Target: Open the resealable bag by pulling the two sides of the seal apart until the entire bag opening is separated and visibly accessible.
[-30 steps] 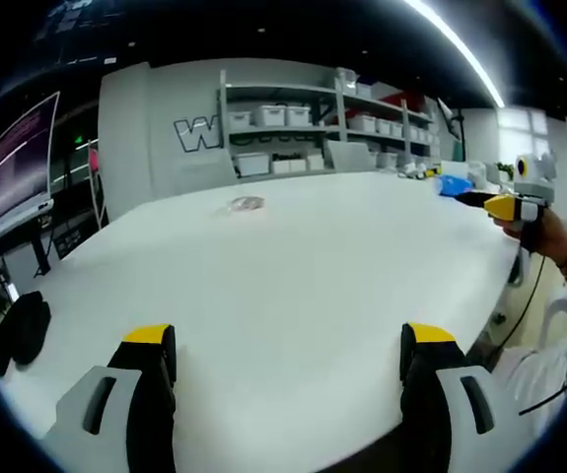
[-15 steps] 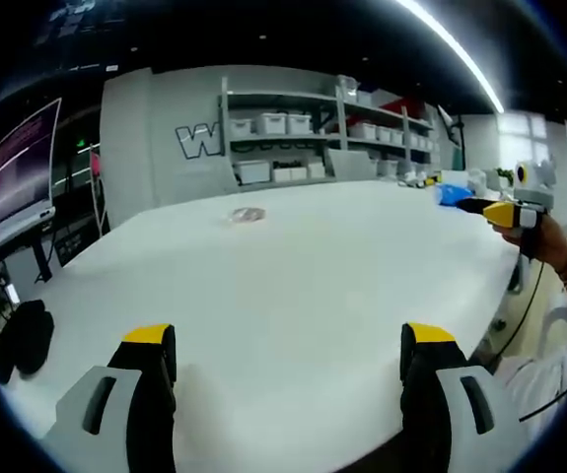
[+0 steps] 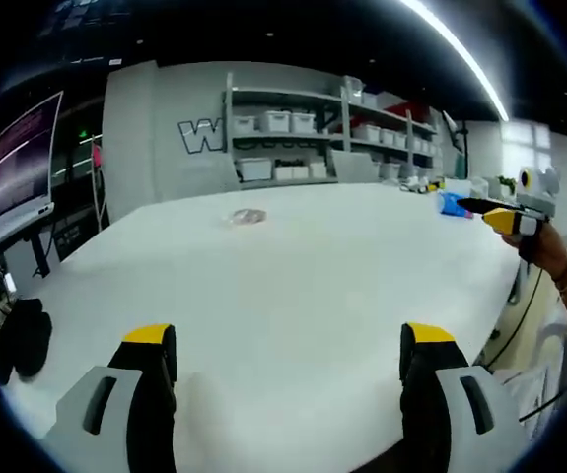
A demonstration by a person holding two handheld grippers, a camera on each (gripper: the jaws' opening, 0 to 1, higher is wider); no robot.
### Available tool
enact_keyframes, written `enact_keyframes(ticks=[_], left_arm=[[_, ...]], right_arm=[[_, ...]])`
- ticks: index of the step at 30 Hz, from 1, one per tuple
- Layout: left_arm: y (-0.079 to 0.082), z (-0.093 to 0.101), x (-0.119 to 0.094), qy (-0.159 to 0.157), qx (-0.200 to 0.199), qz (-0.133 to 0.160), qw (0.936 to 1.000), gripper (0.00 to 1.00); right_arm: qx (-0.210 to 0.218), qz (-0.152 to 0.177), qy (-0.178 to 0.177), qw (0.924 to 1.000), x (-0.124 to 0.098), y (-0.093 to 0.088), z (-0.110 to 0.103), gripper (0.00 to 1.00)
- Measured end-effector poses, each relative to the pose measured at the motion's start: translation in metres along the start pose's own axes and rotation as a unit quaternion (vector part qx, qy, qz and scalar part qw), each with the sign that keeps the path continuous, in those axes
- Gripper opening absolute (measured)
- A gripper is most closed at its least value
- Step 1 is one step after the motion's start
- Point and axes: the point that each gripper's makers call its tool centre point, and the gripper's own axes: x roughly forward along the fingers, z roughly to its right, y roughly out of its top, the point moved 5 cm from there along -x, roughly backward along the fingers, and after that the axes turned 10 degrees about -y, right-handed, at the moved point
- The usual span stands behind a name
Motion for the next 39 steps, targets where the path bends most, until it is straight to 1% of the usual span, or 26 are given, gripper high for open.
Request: enact_keyframes(ticks=[4, 8, 14, 18, 20, 25, 30, 34, 36, 39], left_arm=[[-0.003, 0.000, 0.001, 0.002, -0.012, -0.004, 0.9999, 0.93], [-0.002, 0.001, 0.002, 0.002, -0.020, -0.002, 0.9998, 0.92], [-0.002, 0.001, 0.006, -0.005, -0.027, -0.013, 0.9995, 0.92], [0.000, 0.000, 0.010, -0.007, -0.036, -0.010, 0.9993, 0.92], [0.000, 0.000, 0.011, -0.008, -0.038, -0.011, 0.9992, 0.92], [-0.001, -0.001, 0.012, -0.010, -0.042, -0.018, 0.9989, 0.92], [0.004, -0.006, 0.010, -0.003, -0.044, -0.013, 0.9989, 0.92], [0.003, -0.008, 0.011, -0.003, -0.045, -0.019, 0.9988, 0.92], [0.002, -0.009, 0.011, -0.003, -0.047, -0.020, 0.9987, 0.92], [0.001, -0.010, 0.012, -0.003, -0.050, -0.023, 0.9985, 0.92]], right_arm=[[0.008, -0.004, 0.010, 0.9999, 0.005, 0.001, -0.001, 0.93], [0.017, -0.011, 0.018, 0.9996, 0.008, 0.000, -0.003, 0.93], [-0.001, -0.017, 0.012, 0.9998, 0.013, -0.001, -0.003, 0.92], [0.027, -0.019, 0.016, 0.9993, 0.019, -0.002, -0.002, 0.91], [0.030, -0.020, 0.017, 0.9992, 0.022, -0.003, -0.003, 0.91], [0.026, -0.022, 0.025, 0.9991, 0.026, 0.000, -0.006, 0.91], [0.012, -0.021, 0.017, 0.9996, 0.031, 0.004, -0.004, 0.90], [-0.015, -0.033, 0.012, 0.9993, 0.035, 0.002, -0.006, 0.90], [-0.022, -0.041, 0.009, 0.9989, 0.037, 0.001, -0.006, 0.89], [-0.020, -0.043, 0.008, 0.9988, 0.038, 0.000, -0.004, 0.89]])
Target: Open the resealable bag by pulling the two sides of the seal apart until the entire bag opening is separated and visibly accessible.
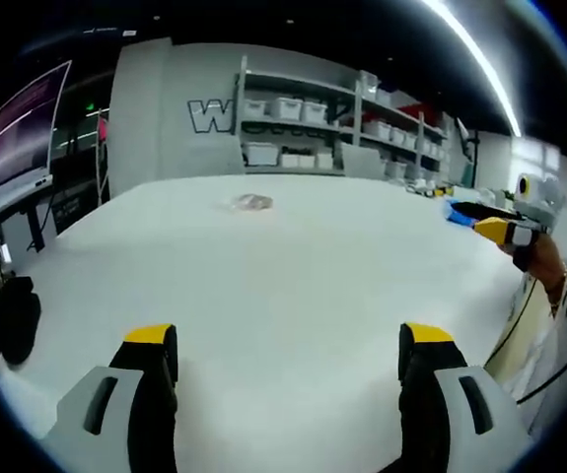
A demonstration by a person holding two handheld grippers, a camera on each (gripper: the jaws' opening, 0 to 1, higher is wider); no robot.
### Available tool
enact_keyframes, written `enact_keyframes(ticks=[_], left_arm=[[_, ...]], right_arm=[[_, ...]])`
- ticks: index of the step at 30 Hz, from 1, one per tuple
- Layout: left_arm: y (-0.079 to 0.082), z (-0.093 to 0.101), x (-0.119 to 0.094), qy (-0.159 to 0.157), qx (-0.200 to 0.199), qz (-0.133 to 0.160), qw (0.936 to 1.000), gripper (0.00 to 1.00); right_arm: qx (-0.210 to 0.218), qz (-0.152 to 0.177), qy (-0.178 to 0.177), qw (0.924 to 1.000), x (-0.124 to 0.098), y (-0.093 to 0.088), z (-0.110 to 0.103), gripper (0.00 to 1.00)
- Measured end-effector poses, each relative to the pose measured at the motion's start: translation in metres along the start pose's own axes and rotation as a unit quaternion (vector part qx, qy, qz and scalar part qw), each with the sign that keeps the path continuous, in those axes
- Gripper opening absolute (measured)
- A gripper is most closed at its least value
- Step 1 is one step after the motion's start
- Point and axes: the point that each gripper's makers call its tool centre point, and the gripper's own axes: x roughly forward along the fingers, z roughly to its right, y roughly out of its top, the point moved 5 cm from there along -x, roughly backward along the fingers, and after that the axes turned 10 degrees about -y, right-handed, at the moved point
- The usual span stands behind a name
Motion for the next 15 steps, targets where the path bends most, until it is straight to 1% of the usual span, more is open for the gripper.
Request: enact_keyframes(ticks=[3, 6, 9, 12, 14, 15], left_arm=[[0.001, -0.001, 0.000, 0.002, 0.001, -0.001, 1.0000, 0.92], [0.001, -0.003, -0.001, 0.004, -0.001, -0.001, 1.0000, 0.92], [0.001, -0.003, -0.001, 0.005, -0.002, -0.003, 1.0000, 0.92], [0.001, -0.003, -0.001, 0.003, -0.003, -0.003, 1.0000, 0.92], [0.002, -0.003, -0.001, 0.003, -0.003, -0.001, 1.0000, 0.92], [0.002, -0.003, -0.001, 0.003, -0.003, -0.001, 1.0000, 0.92]], right_arm=[[0.004, -0.002, -0.001, 1.0000, 0.001, 0.000, 0.001, 0.89], [-0.001, -0.011, -0.002, 0.9999, 0.004, -0.001, 0.002, 0.89], [-0.009, -0.029, -0.006, 0.9995, 0.006, -0.005, 0.002, 0.89], [-0.019, -0.044, -0.021, 0.9986, 0.009, -0.010, 0.007, 0.88], [-0.035, -0.075, -0.032, 0.9960, 0.010, -0.017, 0.011, 0.88], [-0.042, -0.085, -0.032, 0.9950, 0.011, -0.020, 0.012, 0.88]])
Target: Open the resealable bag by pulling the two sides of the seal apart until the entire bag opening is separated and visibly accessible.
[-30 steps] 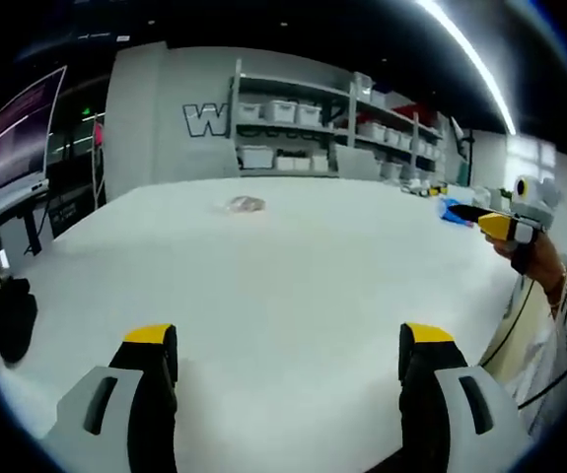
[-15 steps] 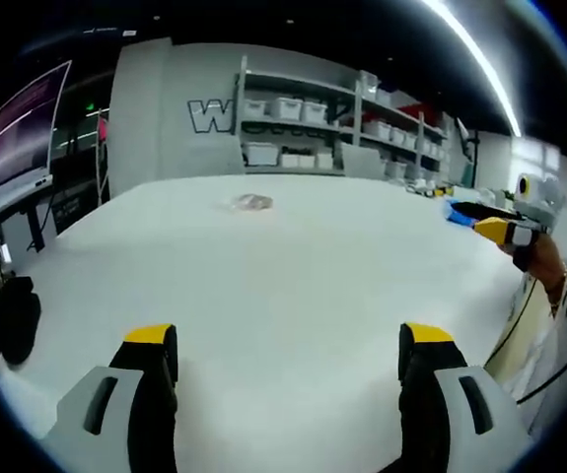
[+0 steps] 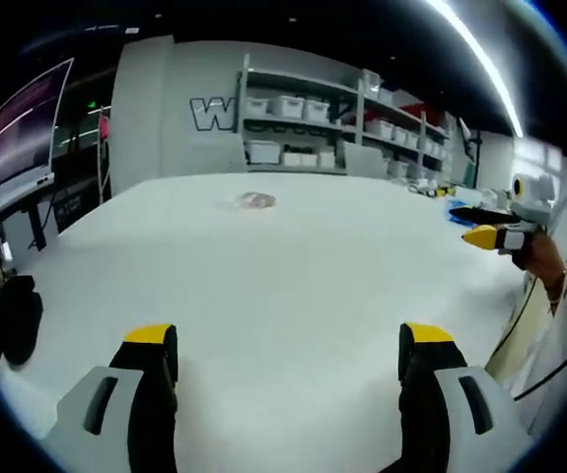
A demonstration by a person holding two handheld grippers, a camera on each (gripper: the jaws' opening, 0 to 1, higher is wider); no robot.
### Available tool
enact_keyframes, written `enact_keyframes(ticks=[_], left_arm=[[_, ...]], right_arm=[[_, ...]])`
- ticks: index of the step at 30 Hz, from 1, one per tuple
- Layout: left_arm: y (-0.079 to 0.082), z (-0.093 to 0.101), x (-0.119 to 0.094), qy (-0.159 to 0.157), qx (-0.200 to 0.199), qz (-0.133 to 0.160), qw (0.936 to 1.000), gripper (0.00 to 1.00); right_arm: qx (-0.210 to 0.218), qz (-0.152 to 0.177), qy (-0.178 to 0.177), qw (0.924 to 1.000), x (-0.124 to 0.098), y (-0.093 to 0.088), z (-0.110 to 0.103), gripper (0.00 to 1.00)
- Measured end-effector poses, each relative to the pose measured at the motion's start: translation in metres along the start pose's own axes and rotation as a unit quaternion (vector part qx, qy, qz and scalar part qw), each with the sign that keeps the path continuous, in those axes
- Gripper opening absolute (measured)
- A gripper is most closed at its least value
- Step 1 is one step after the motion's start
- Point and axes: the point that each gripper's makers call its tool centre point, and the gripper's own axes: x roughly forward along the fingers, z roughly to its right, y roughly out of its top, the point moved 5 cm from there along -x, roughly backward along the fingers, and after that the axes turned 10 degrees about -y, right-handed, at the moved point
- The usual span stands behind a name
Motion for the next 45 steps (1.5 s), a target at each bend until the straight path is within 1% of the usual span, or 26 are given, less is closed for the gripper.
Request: enact_keyframes(ticks=[3, 10, 16, 23, 35, 39, 45], left_arm=[[-0.001, 0.000, 0.001, -0.001, -0.001, -0.002, 1.0000, 0.92], [0.001, -0.001, 0.001, 0.000, 0.002, -0.004, 1.0000, 0.92], [-0.002, -0.002, 0.003, 0.001, -0.002, -0.008, 1.0000, 0.92], [-0.002, -0.002, 0.004, 0.000, -0.002, -0.010, 1.0000, 0.92], [-0.003, 0.000, 0.005, -0.003, -0.001, -0.012, 0.9999, 0.91], [-0.001, 0.000, 0.004, -0.003, -0.002, -0.007, 1.0000, 0.91], [0.000, -0.001, 0.003, -0.003, 0.001, -0.007, 1.0000, 0.91]], right_arm=[[0.005, -0.009, 0.006, 0.9999, 0.003, -0.004, -0.002, 0.88], [0.012, -0.008, 0.002, 0.9999, 0.004, -0.004, 0.000, 0.88], [0.017, -0.021, 0.006, 0.9996, 0.008, -0.011, -0.001, 0.88], [0.021, -0.016, 0.006, 0.9996, 0.010, -0.008, -0.001, 0.87], [0.020, -0.017, 0.017, 0.9995, 0.014, -0.008, -0.007, 0.85], [0.018, -0.014, 0.020, 0.9995, 0.015, -0.005, -0.009, 0.85], [0.017, -0.011, 0.024, 0.9995, 0.019, -0.003, -0.010, 0.83]])
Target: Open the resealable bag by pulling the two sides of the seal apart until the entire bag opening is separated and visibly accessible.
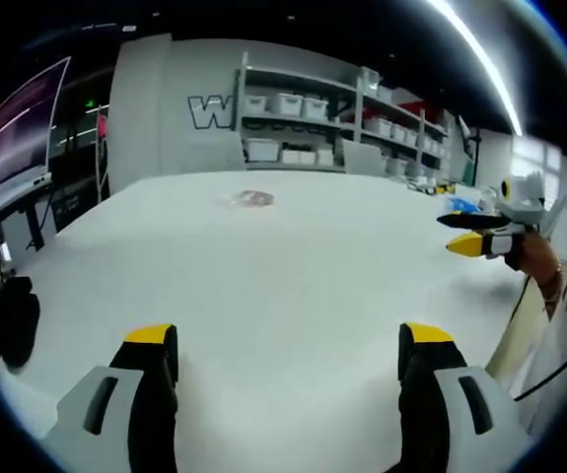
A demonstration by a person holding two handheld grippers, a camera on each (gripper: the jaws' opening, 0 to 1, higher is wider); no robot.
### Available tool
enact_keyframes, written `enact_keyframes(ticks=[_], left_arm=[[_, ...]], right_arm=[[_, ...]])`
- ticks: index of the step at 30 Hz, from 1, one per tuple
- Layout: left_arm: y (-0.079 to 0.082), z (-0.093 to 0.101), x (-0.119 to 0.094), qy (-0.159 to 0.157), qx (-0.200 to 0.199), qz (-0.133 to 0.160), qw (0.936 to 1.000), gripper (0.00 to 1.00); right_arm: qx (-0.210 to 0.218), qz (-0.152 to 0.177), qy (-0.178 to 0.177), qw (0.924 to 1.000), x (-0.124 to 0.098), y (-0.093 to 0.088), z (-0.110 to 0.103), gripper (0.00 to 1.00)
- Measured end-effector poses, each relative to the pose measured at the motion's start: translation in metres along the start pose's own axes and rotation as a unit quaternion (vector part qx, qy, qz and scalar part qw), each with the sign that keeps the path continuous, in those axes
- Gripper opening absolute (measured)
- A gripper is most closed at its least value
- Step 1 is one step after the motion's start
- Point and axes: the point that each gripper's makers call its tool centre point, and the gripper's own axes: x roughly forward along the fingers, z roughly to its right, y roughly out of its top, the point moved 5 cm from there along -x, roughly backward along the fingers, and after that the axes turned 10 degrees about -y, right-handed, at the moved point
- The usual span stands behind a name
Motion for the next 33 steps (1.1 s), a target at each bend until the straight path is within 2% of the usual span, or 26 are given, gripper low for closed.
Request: enact_keyframes(ticks=[13, 21, 33], left_arm=[[0.001, 0.002, -0.003, 0.001, 0.001, 0.003, 1.0000, 0.91], [0.003, 0.004, 0.001, -0.005, 0.004, -0.001, 1.0000, 0.91], [0.004, 0.003, 0.002, -0.005, 0.004, 0.000, 1.0000, 0.91]], right_arm=[[-0.009, 0.002, 0.006, 0.9999, 0.008, 0.004, -0.001, 0.80], [-0.019, 0.002, 0.010, 0.9998, 0.014, 0.006, -0.001, 0.74], [-0.038, -0.002, 0.012, 0.9992, 0.026, 0.011, 0.001, 0.73]])
